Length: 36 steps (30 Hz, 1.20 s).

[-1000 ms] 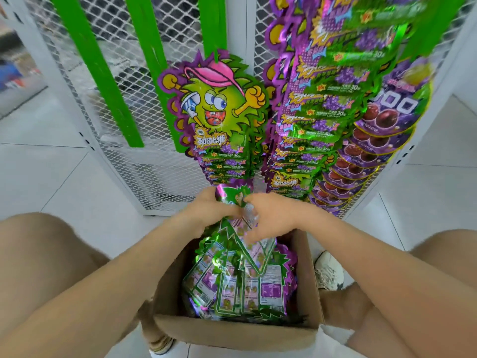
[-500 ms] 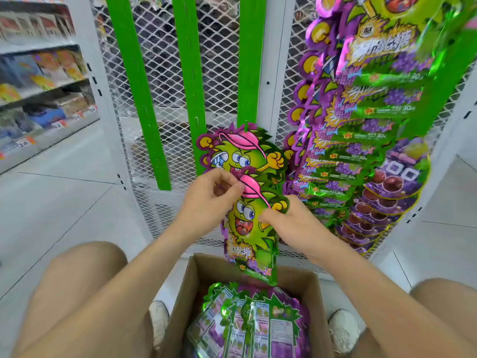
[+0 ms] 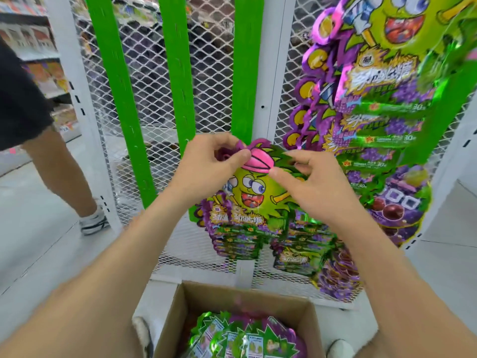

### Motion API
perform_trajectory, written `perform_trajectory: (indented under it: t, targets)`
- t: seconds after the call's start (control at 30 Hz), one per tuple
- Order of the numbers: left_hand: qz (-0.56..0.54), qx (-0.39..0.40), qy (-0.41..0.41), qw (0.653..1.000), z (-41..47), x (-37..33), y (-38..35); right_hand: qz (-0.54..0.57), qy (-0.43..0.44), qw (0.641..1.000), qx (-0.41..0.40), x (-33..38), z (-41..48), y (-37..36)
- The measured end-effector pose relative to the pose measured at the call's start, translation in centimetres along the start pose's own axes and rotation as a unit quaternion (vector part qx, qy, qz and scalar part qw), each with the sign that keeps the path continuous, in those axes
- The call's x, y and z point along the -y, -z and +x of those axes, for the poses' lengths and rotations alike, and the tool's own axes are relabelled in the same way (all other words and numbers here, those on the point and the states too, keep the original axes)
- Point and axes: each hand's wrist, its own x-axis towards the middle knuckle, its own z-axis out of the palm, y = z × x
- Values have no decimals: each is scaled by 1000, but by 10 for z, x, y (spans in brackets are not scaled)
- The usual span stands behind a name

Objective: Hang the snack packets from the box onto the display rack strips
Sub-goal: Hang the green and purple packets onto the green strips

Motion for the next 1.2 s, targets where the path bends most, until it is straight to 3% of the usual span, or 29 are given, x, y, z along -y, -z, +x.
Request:
perform_trajectory:
  t: [0.1,0.17,0.4,0.53,0.7,0.87,1.07,1.2]
  targets:
    - [0,-102,8,995,5,2,-11,-149,28,987,-46,-1,14,-9]
    - [-26,-117,37,992,12,1,-15,-187,29,980,-59,1,21,-12]
    - [-155,-57,100,981,32,-17,-7,-180,48,968,-167,32,44,-16]
    - [-222,1,167,961,34,-22,-1,-147,50,969,-193,36,49,-25]
    - [-248,12,200,948,27,-28,2,-123,48,971,-197,35,51,-32]
    - [-223,21,180,958,24,-25,4,-127,55,974,-178,32,51,-33]
    - [-159,16,98,982,15,-12,6,-160,55,974,-152,21,43,-40]
    - [37,-76,-46,995,2,0,-3,-197,68,967,-148,11,36,-43]
